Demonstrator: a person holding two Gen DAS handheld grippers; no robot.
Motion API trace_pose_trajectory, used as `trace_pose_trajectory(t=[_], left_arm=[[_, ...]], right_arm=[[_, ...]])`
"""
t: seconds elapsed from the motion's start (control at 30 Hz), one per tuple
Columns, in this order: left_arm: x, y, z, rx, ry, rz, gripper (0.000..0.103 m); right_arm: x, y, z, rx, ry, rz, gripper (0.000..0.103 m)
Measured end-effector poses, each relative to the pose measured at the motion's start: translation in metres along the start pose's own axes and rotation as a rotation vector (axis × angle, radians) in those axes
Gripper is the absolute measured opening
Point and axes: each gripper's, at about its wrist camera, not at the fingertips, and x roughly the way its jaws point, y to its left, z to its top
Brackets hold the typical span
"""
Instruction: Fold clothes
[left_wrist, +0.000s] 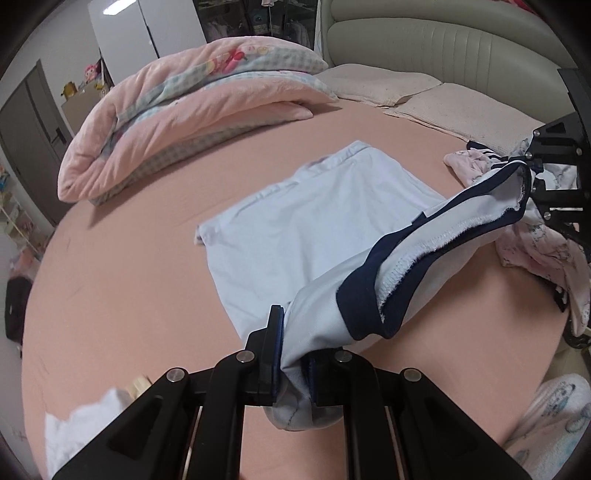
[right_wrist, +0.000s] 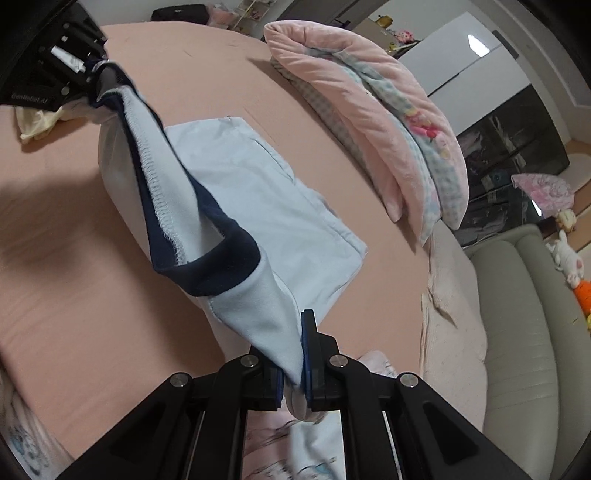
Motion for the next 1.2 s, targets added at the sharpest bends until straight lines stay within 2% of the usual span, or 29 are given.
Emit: trace_pose_trajectory(t=[0.53,0.93,1.2], left_arm=[[0.057,0.047,0.061,-0.089,0.049,-0.073,0.008],[0.109,0.08,0.085,-0.26,0.109,-0.219,0.006],[0.134,0.101,0.088,-0.346,0.14,-0.264,0.006]], right_arm=[[0.058,-0.05,0.042,0.07,0.024,0.059,0.006],[0.119,-0.087,0.058,0.249,0.074,0.21,0.006],[0.158,-0.116,0.067,0.444,0.097,0.336,0.006]])
